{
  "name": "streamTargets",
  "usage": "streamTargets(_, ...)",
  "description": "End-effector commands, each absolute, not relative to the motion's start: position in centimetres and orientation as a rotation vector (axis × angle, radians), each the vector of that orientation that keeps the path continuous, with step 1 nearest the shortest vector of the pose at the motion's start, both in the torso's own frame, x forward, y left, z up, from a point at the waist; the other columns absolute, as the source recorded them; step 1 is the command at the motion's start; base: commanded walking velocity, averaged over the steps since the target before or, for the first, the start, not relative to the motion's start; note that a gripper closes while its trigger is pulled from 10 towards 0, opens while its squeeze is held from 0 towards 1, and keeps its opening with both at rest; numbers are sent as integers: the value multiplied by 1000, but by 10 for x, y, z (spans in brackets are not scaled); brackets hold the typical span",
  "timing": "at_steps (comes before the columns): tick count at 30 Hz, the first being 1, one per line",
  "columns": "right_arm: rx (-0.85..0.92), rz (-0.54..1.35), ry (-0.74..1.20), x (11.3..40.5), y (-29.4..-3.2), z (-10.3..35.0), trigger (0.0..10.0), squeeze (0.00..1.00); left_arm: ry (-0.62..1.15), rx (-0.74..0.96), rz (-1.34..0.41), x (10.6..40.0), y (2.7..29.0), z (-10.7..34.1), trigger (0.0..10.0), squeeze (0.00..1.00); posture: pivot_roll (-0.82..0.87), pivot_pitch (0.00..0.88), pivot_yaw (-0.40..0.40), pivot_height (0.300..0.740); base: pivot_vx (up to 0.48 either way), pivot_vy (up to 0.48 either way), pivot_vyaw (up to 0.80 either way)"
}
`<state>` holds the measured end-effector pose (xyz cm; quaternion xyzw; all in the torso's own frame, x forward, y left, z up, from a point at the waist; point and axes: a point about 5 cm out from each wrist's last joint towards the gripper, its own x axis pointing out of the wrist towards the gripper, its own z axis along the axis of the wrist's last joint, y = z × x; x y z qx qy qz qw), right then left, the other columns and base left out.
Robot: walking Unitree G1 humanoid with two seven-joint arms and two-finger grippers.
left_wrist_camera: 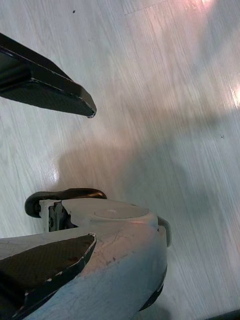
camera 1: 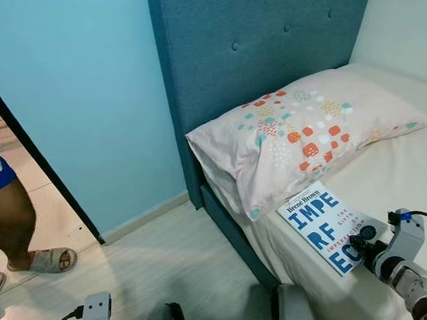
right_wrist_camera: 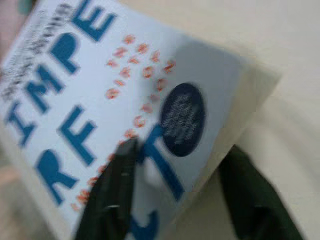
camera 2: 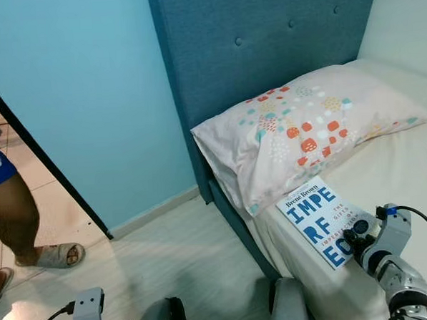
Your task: Clean up the room
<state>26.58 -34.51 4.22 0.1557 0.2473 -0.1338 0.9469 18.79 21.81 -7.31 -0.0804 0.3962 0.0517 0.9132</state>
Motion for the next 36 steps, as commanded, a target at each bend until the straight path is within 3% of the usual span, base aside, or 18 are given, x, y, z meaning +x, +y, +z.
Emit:
streamTargets(1, 291, -320, 533, 260, -352, 41, 10000, 1000, 848, -154, 95, 180, 219, -77, 10000, 0, -84, 133, 33, 585, 0, 0, 0)
streamTargets(5, 191, -431, 598, 251, -370, 44, 10000, 1000, 851, -155, 93, 180, 219, -77, 10000, 0, -88, 127, 33, 585, 0, 0, 0)
streamTargets(6, 161, -482, 615, 248, -378, 48, 10000, 812, 855, -155, 93, 179, 219, -78, 10000, 0, -90, 126, 33, 585, 0, 0, 0)
streamTargets(7, 161, -482, 615, 248, -378, 48, 10000, 812, 855, -155, 93, 179, 219, -78, 10000, 0, -90, 126, 33, 585, 0, 0, 0)
streamTargets(8, 127, -522, 607, 248, -385, 56, 10000, 0, 858, -155, 92, 178, 219, -78, 10000, 0, -93, 119, 34, 585, 0, 0, 0)
streamTargets(12, 96, -578, 545, 255, -395, 74, 10000, 0, 863, -156, 92, 177, 219, -78, 10000, 0, -93, 119, 34, 585, 0, 0, 0)
streamTargets(14, 129, -502, 369, 275, -388, 96, 10000, 0, 865, -160, 90, 178, 217, -79, 10000, 0, -96, 117, 36, 585, 0, 0, 0)
streamTargets(15, 129, -502, 369, 275, -388, 96, 10000, 0, 865, -160, 90, 178, 217, -79, 10000, 0, -96, 117, 36, 585, 0, 0, 0)
streamTargets(17, 170, -414, 185, 293, -373, 116, 10000, 0, 880, -159, 105, 179, 216, -79, 10000, 0, -94, 110, 31, 595, 0, 0, 0)
streamTargets(21, 175, -373, 93, 302, -362, 126, 10000, 0, 891, -150, 113, 180, 215, -79, 10000, 0, -92, 109, 30, 605, 0, 0, 0)
streamTargets(23, 99, -327, -58, 314, -347, 153, 10000, 0, 880, -155, 122, 184, 214, -78, 10000, 0, -85, 104, 31, 620, 0, 0, 0)
streamTargets(27, -17, -290, -108, 322, -335, 169, 10000, 0, 868, -154, 123, 190, 213, -75, 10000, 0, -84, 100, 28, 640, 0, 0, 0)
streamTargets(32, 30, -193, -115, 330, -318, 166, 10000, 0, 856, -161, 129, 195, 212, -73, 10000, 0, -83, 99, 27, 655, 0, 0, 0)
streamTargets(36, 61, -75, -29, 335, -288, 140, 10000, 0, 851, -160, 117, 201, 208, -71, 10000, 0, -81, 96, 24, 670, -111, 0, 0)
